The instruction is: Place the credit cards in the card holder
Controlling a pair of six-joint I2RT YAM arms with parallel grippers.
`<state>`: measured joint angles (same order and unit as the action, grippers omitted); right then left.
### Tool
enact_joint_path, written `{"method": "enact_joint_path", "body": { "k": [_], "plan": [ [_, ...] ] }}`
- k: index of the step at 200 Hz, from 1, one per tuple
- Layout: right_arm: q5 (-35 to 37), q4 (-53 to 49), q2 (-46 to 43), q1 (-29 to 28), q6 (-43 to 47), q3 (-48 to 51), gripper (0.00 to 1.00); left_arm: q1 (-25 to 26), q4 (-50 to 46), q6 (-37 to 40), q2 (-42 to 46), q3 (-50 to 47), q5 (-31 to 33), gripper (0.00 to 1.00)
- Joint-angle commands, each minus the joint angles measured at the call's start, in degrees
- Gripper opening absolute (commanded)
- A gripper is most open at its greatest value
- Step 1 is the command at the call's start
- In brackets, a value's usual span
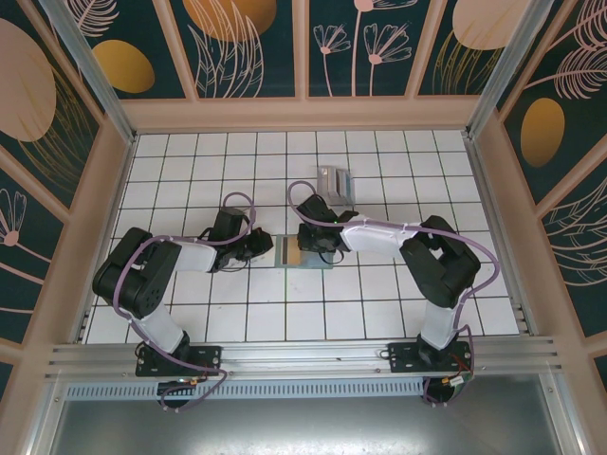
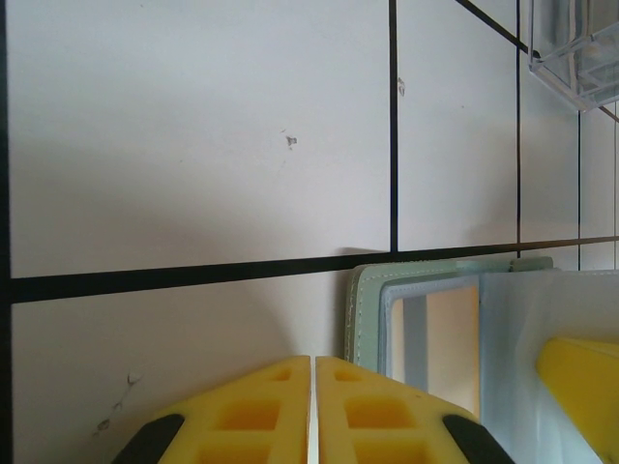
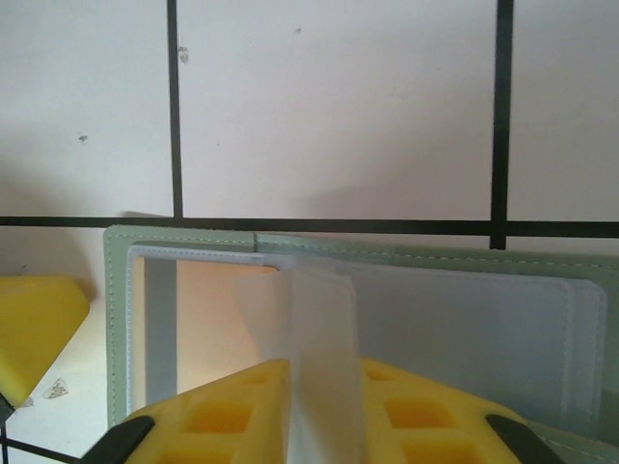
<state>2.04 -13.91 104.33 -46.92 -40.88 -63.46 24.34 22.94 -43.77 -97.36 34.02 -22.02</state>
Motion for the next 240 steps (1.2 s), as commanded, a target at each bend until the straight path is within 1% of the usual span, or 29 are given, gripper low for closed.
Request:
{"method": "enact_joint_path", "body": {
  "k": [1,20,41,103,127,154,165,203,240],
  "plan": [
    [-2.8,2.0,-1.6,0.1,-0.3,0.4,0.26,0.3,-1.6,-0.3,-1.2,0.2,-0.3,0.12],
    [-3.7,2.7,-1.9,0.2,-0.8,0.5,0.28,0.3,-2.2,-0.1,-1.5,0.9,-0.6,0.12],
    [-5.5,2.9,-1.5,0.2,-1.0,0.2,0.29,0.3,-1.9,-0.3,-1.3,0.7,-0.3,0.12],
    [-4.2,3.4,-0.1,0.2,-0.9,1.0,0.3,0.3,-1.7,-0.3,-2.3,1.0,-0.9,0.12],
    [-4.2,3.2,0.0,0.1,-0.6,0.7,0.34,0.4,-1.6,-0.3,-2.1,0.7,-0.7,0.12],
    [-4.2,2.9,0.7,0.1,-0.8,0.3,0.35,0.3,-1.1,-0.5,-2.5,0.8,-0.9,0.12],
    [-4.1,2.5,1.1,0.1,-0.7,-0.1,0.3,0.4,-0.8,-0.7,-2.5,0.6,-0.9,0.12],
    [-2.6,1.0,-0.3,0.1,-0.2,-0.7,0.01,0.3,-0.9,-0.6,-2.2,0.3,-0.9,0.12],
    [-2.8,0.4,-1.4,0.0,0.1,-1.3,0.0,0.3,-1.2,-0.3,-1.9,0.3,-0.8,0.12]
  ]
}}
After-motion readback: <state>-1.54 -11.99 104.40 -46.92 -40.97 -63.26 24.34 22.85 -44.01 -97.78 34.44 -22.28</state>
